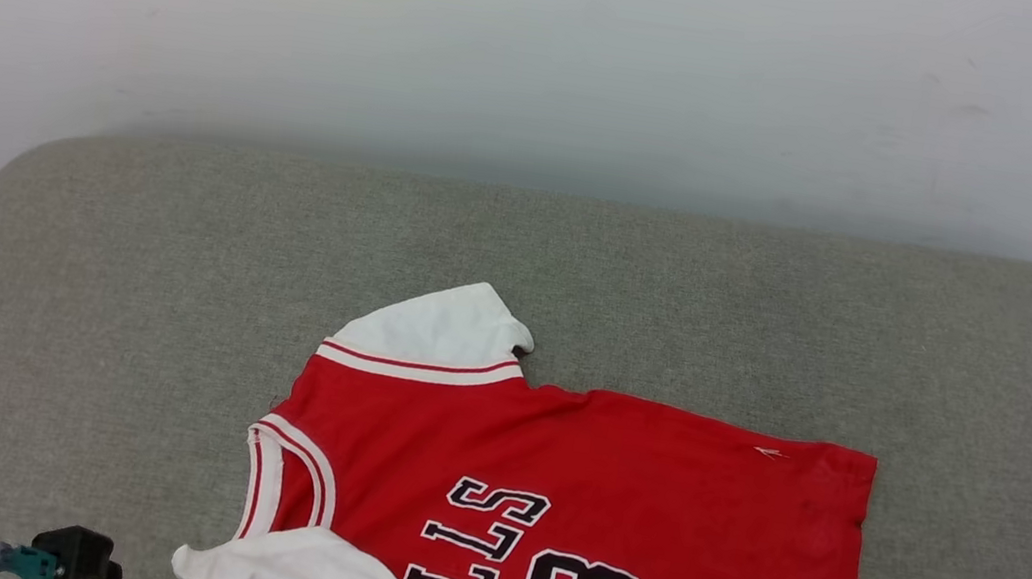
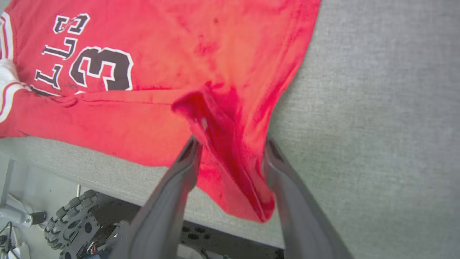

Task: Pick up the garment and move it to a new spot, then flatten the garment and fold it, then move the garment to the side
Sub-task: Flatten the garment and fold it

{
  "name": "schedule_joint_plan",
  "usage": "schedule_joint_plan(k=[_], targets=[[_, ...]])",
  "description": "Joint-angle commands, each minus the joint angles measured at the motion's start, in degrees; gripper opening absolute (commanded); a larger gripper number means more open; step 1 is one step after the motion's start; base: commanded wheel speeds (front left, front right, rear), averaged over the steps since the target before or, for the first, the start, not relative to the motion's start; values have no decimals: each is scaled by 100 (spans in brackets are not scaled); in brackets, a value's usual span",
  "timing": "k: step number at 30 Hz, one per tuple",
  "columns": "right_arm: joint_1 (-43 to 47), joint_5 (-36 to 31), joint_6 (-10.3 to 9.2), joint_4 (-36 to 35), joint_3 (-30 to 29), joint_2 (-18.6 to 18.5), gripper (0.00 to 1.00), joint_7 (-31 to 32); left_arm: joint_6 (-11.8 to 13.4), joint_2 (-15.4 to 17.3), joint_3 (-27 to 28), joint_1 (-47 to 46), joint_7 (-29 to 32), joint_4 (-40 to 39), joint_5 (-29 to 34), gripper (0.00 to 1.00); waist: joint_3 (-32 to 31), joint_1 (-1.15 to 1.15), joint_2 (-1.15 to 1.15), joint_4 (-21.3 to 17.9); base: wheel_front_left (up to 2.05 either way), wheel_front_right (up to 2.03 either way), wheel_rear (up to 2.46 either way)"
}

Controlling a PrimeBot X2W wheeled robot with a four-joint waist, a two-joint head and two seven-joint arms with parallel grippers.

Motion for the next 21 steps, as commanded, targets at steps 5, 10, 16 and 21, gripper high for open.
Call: schedule_joint_plan(k=[5, 10, 16, 21], targets=[[-325, -307, -2, -84, 22, -53, 100, -1389, 30, 57, 84, -349, -485, -18, 437, 100, 14, 0, 0, -72, 0, 0, 0], [-600, -725, -2, -36, -155, 104, 100, -2525, 14, -39, 273, -688, -1125, -57, 779, 100, 30, 0, 0, -104, 0, 0, 0], [-883, -1164, -2, -148, -452, 394, 100, -3252, -140, -153, 295, -1242, -1974, -29, 1449, 100, 281, 0, 0, -175, 0, 0, 0], [-1212, -1359, -2, -494, -558, 558, 100, -3445, -193, -265, 343, -1837, -2467, 42, 1948, 100, 808, 0, 0, -314, 0, 0, 0]])
